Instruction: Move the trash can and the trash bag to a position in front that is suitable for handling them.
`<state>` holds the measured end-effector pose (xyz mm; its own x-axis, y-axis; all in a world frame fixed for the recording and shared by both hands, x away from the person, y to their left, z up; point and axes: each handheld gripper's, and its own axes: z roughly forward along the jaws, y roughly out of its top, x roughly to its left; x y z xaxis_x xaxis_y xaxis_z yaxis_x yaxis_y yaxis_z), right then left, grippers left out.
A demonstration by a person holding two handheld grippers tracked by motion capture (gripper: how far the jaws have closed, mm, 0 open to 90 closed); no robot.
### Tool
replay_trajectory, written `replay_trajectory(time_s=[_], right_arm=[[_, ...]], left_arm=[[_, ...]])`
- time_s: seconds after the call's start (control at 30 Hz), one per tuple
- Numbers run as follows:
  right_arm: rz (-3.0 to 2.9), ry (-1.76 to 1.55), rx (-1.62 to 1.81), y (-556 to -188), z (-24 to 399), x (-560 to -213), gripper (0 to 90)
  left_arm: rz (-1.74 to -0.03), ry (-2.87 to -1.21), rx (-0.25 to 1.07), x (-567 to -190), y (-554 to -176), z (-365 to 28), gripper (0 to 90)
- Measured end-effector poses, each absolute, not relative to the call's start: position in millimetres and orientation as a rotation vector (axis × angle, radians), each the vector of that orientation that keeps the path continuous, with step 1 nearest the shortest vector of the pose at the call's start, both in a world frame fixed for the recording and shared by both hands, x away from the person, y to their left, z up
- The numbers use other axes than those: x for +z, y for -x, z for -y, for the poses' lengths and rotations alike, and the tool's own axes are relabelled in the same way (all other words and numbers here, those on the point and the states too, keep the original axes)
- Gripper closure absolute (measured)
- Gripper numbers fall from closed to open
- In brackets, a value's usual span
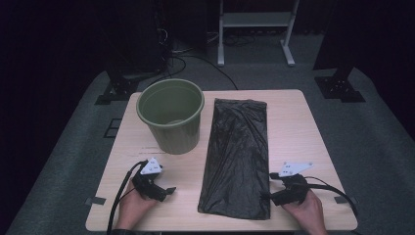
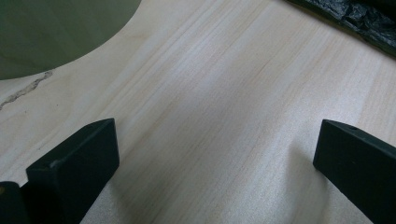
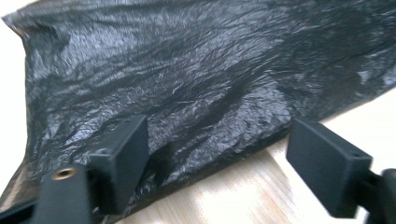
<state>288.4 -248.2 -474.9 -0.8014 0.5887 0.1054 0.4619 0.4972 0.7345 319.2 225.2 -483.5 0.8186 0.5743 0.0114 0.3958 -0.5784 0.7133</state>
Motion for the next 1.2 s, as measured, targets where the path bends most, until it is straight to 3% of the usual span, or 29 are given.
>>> replay_trajectory(time_s=[0.07, 0.17, 0.2, 0.23, 0.27, 0.3, 0.33, 0.37, 0.4, 1.2], right_arm=[[-2.588, -0.899, 1.145, -289.2, 245.4, -476.7, 29.0], [-2.585, -0.898, 1.109, -289.3, 245.8, -477.1, 46.9], [-2.585, -0.898, 1.109, -289.3, 245.8, -477.1, 46.9], [-2.585, -0.899, 1.103, -289.4, 246.5, -476.5, 53.5], [-2.575, -0.911, 1.089, -289.5, 248.5, -475.6, 68.4], [-2.575, -0.911, 1.089, -289.5, 248.5, -475.6, 68.4], [-2.575, -0.901, 1.087, -289.4, 249.6, -475.5, 74.7], [-2.574, -0.903, 1.081, -289.6, 251.2, -475.5, 86.7], [-2.575, -0.897, 1.085, -289.8, 251.9, -475.8, 89.4], [-2.422, -1.012, 1.012, -288.7, 288.1, -467.0, 89.7]], left_arm=[[-0.708, -2.261, 0.312, -483.5, -319.2, -225.2, 0.0], [-0.708, -2.26, 0.312, -483.5, -319.2, -225.2, 0.0], [-0.708, -2.26, 0.312, -483.5, -319.2, -225.2, 0.0], [-0.708, -2.261, 0.312, -483.5, -319.2, -225.2, 0.0], [-0.708, -2.261, 0.312, -483.5, -319.2, -225.2, 0.0], [-0.708, -2.261, 0.312, -483.5, -319.2, -225.2, 0.0], [-0.707, -2.261, 0.312, -483.5, -319.2, -225.3, 0.0], [-0.708, -2.26, 0.312, -483.5, -319.2, -225.2, 0.0], [-0.708, -2.26, 0.311, -483.5, -319.2, -225.2, 0.0], [-0.706, -2.261, 0.31, -483.6, -319.7, -224.9, 0.0]])
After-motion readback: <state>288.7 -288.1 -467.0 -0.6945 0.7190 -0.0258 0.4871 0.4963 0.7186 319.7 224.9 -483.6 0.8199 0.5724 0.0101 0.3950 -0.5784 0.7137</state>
